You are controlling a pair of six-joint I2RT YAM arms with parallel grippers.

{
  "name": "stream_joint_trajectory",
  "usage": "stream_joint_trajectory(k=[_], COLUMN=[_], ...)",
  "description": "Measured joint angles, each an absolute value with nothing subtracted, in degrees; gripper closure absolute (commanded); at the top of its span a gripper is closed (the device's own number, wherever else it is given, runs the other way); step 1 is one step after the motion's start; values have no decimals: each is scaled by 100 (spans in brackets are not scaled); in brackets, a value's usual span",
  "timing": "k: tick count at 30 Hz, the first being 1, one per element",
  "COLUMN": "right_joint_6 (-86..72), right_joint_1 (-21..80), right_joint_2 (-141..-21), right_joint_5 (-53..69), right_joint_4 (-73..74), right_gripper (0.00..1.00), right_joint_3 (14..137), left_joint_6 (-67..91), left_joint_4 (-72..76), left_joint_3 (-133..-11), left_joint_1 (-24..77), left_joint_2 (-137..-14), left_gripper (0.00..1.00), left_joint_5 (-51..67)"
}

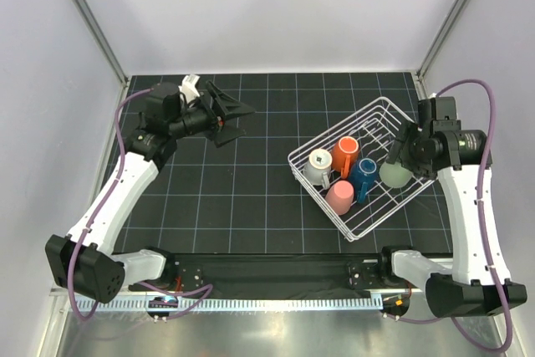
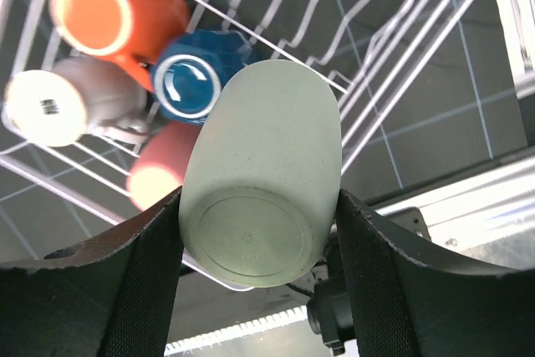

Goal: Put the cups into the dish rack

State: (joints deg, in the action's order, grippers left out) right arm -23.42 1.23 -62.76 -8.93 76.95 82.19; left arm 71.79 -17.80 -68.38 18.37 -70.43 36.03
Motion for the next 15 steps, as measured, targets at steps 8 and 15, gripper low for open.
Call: stream_joint_trajectory(k=[8, 15], right_joint_6=[-2307, -2314], right_joint_1=[-196, -196], right_joint_2=[-6442, -6464], right_joint_5=[-849, -753], right_joint_4=[7701, 7435], right_gripper=[96, 96], right_joint_3=[7605, 7072], left_joint_6=[6886, 6805], left_joint_4=[-2010, -2099], left_joint_3=[-6838, -6838], left_joint_1=[1837, 1837], left_joint_2=[-7043, -7043], left_gripper=[15, 15], left_joint_5=[3562, 3555])
